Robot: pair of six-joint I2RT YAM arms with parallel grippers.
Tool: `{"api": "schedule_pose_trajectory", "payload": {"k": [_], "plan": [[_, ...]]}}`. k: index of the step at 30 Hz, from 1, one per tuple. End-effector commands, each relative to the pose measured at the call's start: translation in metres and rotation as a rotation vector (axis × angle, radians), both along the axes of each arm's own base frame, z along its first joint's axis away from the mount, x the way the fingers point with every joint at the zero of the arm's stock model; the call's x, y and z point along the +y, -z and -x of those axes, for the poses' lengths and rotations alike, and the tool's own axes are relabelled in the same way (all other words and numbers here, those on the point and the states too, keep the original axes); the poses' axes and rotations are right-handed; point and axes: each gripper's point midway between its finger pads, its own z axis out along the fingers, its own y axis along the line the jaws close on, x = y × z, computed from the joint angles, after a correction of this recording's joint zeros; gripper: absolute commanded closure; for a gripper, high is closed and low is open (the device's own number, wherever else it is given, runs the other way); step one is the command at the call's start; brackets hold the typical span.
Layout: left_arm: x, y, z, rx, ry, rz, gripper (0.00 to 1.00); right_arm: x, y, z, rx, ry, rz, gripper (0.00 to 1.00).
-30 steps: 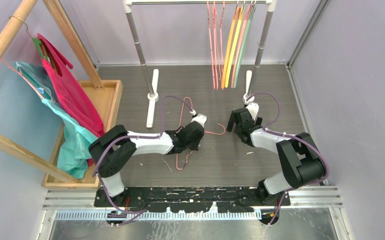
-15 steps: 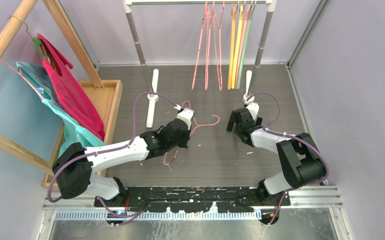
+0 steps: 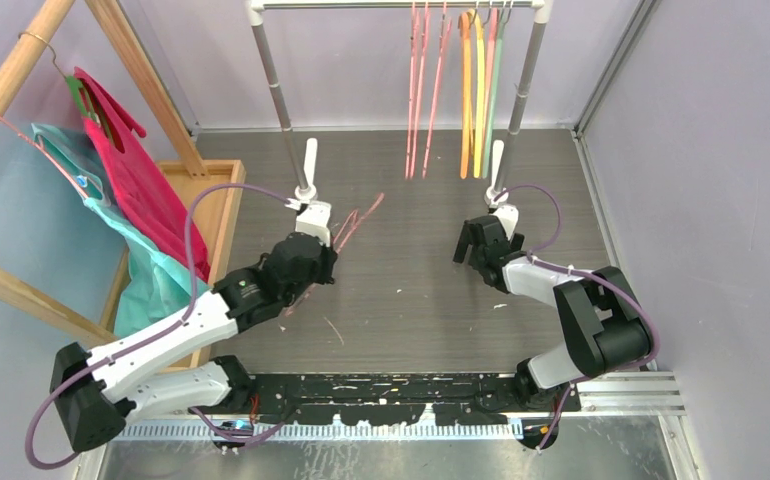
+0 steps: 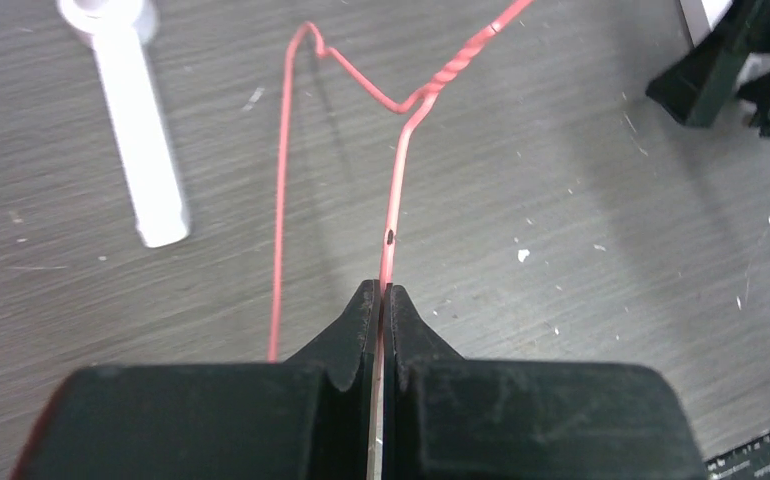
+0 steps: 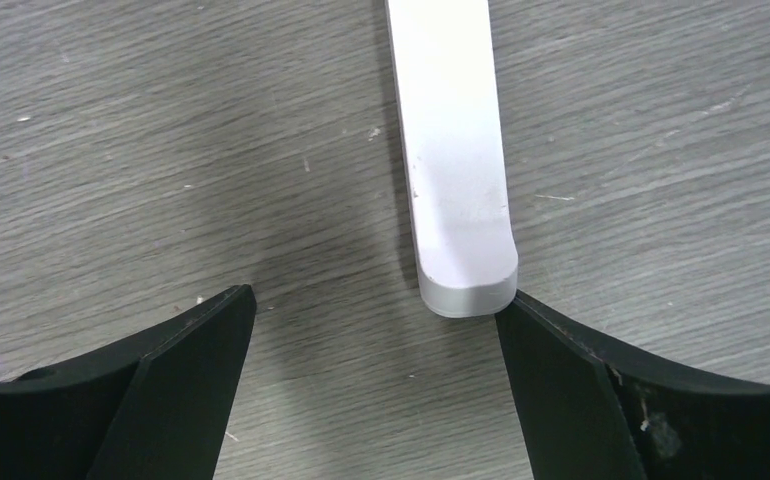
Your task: Organize the hangers
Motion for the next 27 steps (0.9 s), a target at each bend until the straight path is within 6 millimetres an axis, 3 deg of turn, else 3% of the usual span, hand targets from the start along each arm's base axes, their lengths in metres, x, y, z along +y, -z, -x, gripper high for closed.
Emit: {"api": "schedule_pose_trajectory", "payload": {"k": [1,8,13,18,21,27], "plan": [[0.023,-0.017,-0.006,-0.058,-0.066,-0.016,1.0,0.052,-0.017,-0.011,-0.072,-0.172,-0.208,0.06],[0.03,-0.039,-0.012,-0.12,-0.096,-0.004,1.0,0.065,-0.023,-0.011,-0.081,-0.223,-0.238,0.07],[0.026,-0.018,-0.01,-0.076,-0.085,-0.009,1.0,0.1,-0.041,-0.011,-0.121,-0.335,-0.298,0.07],[0.011,0.013,0.0,0.0,-0.001,-0.014,1.0,0.108,-0.043,-0.012,-0.117,-0.353,-0.257,0.06],[-0.001,0.032,0.006,0.065,0.077,-0.05,0.78,0.116,-0.041,-0.01,-0.104,-0.369,-0.272,0.0],[-0.029,0.056,0.02,0.128,0.186,0.0,0.69,0.136,-0.038,0.0,-0.076,-0.398,-0.237,0.0]]}}
